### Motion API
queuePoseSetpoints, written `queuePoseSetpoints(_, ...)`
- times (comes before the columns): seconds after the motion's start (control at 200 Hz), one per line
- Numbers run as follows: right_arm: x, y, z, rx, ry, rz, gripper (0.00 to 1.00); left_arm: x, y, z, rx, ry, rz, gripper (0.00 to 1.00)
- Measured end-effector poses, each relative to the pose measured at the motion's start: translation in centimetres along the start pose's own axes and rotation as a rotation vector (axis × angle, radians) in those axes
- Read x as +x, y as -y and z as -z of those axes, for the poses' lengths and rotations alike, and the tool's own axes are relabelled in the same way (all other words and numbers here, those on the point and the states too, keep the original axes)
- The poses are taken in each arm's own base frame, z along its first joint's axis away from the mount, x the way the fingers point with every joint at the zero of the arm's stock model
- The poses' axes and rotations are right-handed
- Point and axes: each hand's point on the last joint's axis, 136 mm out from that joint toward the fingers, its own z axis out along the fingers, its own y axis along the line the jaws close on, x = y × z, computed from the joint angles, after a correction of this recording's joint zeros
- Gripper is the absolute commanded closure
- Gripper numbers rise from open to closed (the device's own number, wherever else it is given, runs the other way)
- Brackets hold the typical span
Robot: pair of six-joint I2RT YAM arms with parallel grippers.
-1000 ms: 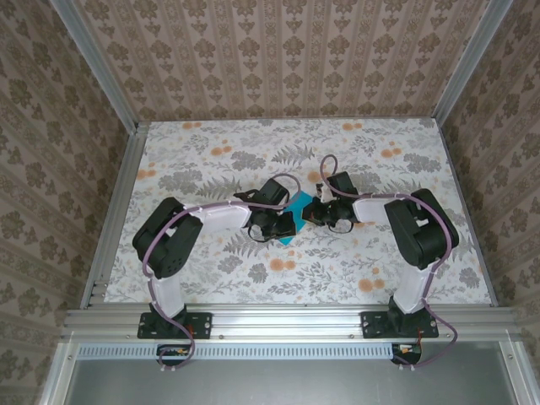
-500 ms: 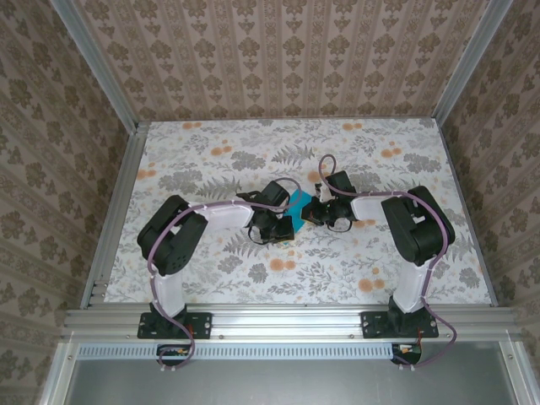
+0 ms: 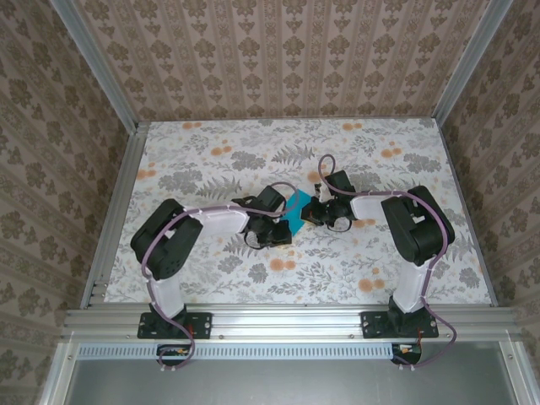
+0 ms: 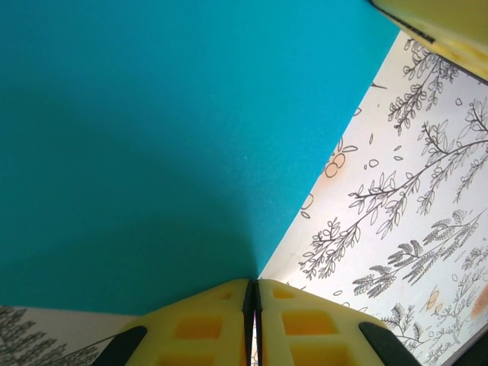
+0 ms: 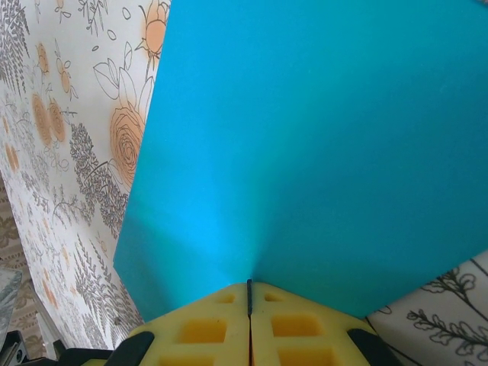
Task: Fold a paper plane with a square sheet of paper (pick it up from the middle)
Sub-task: First fold in half a square sheet of paper at the center of the table.
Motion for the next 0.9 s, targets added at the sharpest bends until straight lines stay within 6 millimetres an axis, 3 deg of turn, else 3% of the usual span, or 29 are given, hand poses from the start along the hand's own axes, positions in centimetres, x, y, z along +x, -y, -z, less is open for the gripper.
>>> queuePoseSetpoints(0.205, 0.1, 0.0, 0.0, 0.002, -0.004, 0.004, 0.92, 0.5, -0.2, 0.3, 0.034, 0.013, 0.001, 0.87)
queuePoseSetpoints(0.355, -0.1, -0.1, 0.0, 0.008, -0.009, 0.022, 0.92, 1.6, -1.2, 1.7, 0.017, -0.003, 0.03, 0.8)
queuePoseSetpoints(0.43, -0.1, -0.1, 0.0, 0.018, -0.018, 0.042, 0.92, 0.8, -1.5, 3.4, 0.025, 0.03, 0.052, 0.73)
queuePoseSetpoints(0.63, -0.4, -1.8, 0.1, 0.033, -0.057, 0.155, 0.9, -3.7, -2.4, 10.5, 0.078, 0.232, 0.11, 0.51)
queuePoseSetpoints(0.75, -1.2, -2.9, 0.4, 0.062, -0.033, 0.194, 0.73, -5.5, -4.6, 13.3, 0.062, 0.321, 0.159, 0.39)
queuePoseSetpoints(0.9, -2.1, -3.3, 1.4, 0.166, 0.035, 0.2, 0.56, -5.5, -8.8, 14.4, 0.006, 0.351, 0.251, 0.25)
